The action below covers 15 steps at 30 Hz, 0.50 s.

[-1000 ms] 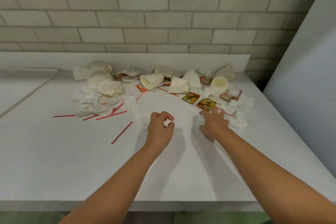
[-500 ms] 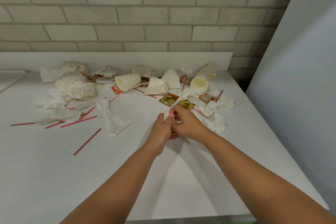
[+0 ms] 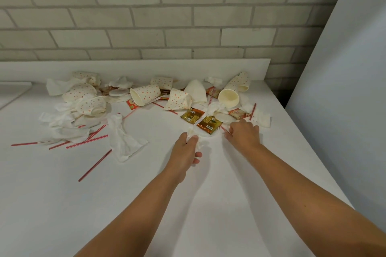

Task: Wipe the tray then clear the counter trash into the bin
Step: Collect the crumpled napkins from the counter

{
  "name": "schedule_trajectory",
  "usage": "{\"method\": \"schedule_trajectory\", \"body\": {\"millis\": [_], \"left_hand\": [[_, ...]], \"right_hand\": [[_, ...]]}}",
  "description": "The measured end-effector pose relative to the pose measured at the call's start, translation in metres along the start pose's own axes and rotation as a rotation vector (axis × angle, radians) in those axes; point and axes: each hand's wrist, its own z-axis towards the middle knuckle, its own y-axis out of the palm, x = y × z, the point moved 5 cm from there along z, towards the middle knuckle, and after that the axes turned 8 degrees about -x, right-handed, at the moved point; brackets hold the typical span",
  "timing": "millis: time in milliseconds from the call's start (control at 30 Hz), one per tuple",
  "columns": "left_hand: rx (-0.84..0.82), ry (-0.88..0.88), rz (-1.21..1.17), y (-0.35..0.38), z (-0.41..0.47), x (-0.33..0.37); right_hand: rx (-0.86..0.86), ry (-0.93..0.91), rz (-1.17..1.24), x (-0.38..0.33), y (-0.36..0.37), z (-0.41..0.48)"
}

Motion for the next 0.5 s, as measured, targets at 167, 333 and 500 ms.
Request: {"method": "schedule_trajectory", "body": {"millis": [167,333,500], "left_hand": [[-0.003,-0.005,0.014,0.002,0.001,0.000],[-0.024,0.036,-0.026,0.004,0.003,0.000],[-0.029,0.051,-0.065,0.004,0.004,0.004]], "right_hand": [[-0.094,-0.087,0.103,-0.008,-0.003,-0.003],[-0.151,-0.167,0.479,-0.013,-0.031,-0.011],[-0.168,-0.183,0.902,-0.010,-0.061,-0.014]]}}
